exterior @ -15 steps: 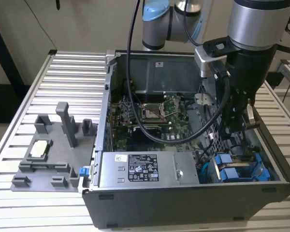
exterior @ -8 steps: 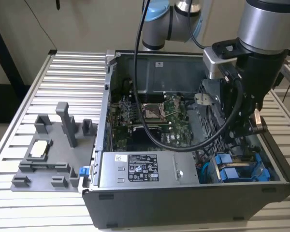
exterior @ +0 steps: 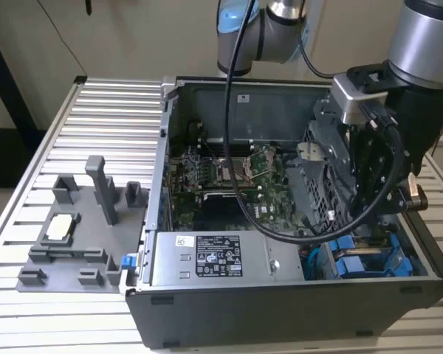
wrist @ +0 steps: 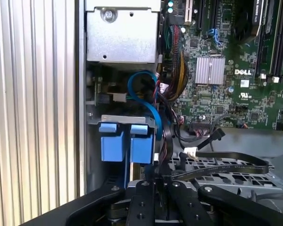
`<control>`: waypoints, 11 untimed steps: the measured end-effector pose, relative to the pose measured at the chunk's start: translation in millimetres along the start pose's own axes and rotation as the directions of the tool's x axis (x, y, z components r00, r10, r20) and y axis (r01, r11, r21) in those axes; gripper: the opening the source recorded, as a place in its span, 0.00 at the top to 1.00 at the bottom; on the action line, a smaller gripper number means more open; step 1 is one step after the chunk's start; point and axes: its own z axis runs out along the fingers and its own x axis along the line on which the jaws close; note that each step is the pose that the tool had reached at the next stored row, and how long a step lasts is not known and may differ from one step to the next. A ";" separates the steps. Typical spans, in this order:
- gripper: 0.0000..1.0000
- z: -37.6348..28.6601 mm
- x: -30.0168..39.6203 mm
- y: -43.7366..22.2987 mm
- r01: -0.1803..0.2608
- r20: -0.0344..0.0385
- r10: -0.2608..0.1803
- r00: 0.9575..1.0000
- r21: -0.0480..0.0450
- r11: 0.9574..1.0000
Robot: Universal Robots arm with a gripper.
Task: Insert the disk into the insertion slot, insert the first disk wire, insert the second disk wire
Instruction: 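Insert the second disk wire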
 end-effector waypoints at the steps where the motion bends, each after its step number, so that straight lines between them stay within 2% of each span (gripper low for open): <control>1: 0.84 0.2 1.0 -2.3 0.000 0.000 0.000 1.000 -0.005 1.000; 4: 0.84 0.8 5.0 -7.7 0.001 0.001 -0.001 1.000 -0.017 1.000; 6: 0.84 1.1 8.6 -8.1 0.001 0.001 -0.001 1.000 -0.023 1.000; 11: 0.84 1.6 16.6 -8.7 -0.001 0.002 0.001 1.000 -0.029 1.000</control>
